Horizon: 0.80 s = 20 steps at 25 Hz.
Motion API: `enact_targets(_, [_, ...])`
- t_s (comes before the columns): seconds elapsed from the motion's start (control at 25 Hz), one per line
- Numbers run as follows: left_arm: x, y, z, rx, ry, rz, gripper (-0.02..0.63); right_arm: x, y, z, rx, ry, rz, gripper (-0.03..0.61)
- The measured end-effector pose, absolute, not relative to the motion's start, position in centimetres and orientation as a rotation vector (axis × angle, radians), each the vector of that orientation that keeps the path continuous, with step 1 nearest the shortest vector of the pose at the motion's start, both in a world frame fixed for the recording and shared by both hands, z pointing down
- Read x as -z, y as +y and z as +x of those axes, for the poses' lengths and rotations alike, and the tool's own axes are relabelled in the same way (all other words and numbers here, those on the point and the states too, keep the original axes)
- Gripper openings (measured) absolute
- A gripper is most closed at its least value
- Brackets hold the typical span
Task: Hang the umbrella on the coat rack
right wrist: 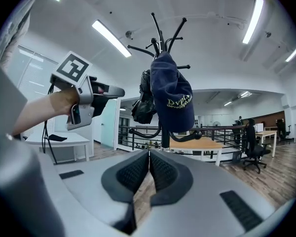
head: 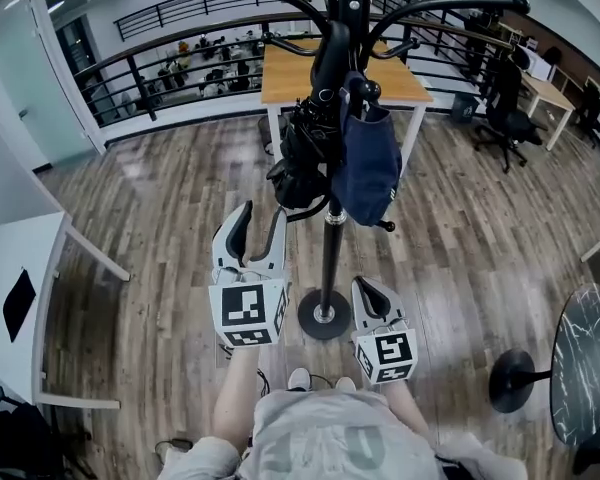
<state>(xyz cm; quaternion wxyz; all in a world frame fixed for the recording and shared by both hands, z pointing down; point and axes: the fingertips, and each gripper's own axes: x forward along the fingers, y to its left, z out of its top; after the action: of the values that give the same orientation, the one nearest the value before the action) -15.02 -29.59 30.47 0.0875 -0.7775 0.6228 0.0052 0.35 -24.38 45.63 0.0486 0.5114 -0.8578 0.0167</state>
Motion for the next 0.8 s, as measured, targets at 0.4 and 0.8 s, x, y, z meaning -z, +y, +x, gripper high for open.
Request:
enact_targets(0.4, [-36.1,-26.7,-16.1,-0.125,2.000,-2.216,0.041,-42.8,-26.9,1.7,0.092,-2.613,1.599,0.031])
enact_targets(0.8, [-41.4,-26.6,-17.0,-0.009,2.090,-2.244,0.031,-42.6,-27.9,1.2,0.135,-2.594,1.607,0.031])
